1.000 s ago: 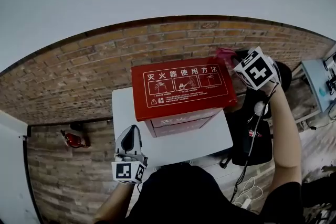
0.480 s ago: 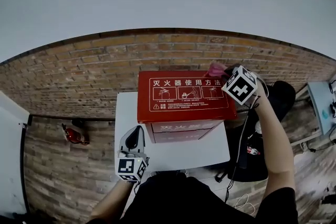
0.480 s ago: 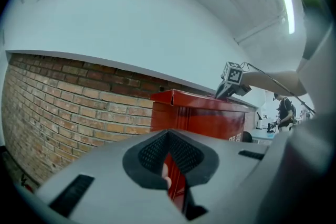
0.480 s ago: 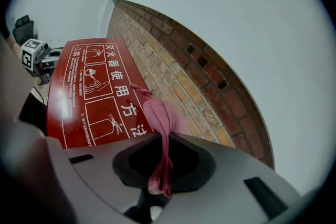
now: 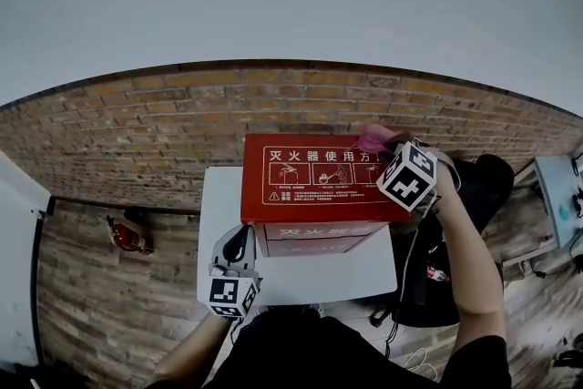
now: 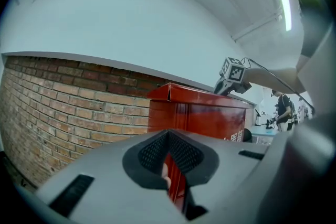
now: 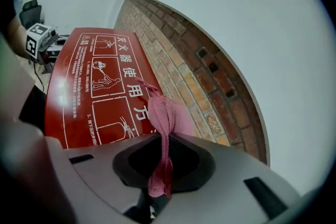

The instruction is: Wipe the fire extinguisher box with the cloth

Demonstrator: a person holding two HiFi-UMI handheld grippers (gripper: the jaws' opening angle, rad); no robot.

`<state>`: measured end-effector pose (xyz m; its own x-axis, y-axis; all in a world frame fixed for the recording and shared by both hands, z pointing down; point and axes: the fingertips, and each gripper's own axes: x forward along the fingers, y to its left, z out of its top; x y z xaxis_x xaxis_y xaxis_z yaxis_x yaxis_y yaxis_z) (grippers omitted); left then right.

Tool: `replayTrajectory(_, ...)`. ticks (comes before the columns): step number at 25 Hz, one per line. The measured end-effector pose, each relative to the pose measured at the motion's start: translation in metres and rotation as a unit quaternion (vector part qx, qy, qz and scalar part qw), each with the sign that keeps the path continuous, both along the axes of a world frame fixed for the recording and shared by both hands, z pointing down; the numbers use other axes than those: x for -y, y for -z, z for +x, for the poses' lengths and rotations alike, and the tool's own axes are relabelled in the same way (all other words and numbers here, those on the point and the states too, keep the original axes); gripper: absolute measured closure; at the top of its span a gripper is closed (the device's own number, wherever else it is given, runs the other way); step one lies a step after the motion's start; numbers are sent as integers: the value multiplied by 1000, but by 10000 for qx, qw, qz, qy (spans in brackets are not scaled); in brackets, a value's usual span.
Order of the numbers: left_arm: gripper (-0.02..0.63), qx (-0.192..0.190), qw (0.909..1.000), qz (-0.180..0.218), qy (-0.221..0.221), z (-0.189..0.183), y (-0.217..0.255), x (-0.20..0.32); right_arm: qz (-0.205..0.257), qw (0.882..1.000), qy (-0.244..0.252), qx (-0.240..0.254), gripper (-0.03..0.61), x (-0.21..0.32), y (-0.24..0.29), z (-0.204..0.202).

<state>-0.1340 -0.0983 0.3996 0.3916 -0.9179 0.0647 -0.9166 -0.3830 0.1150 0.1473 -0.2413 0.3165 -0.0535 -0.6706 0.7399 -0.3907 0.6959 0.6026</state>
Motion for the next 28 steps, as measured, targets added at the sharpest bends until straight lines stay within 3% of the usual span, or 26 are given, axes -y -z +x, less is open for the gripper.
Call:
replayTrajectory(15, 597, -22, 9999, -111, -106, 3, -3, -2, 214, 9965, 771, -231, 526, -14, 0, -54)
replayTrajectory(28, 597, -97, 9999, -104, -98, 3, -2, -2, 333, 9934, 1039, -364, 526, -17, 1, -86)
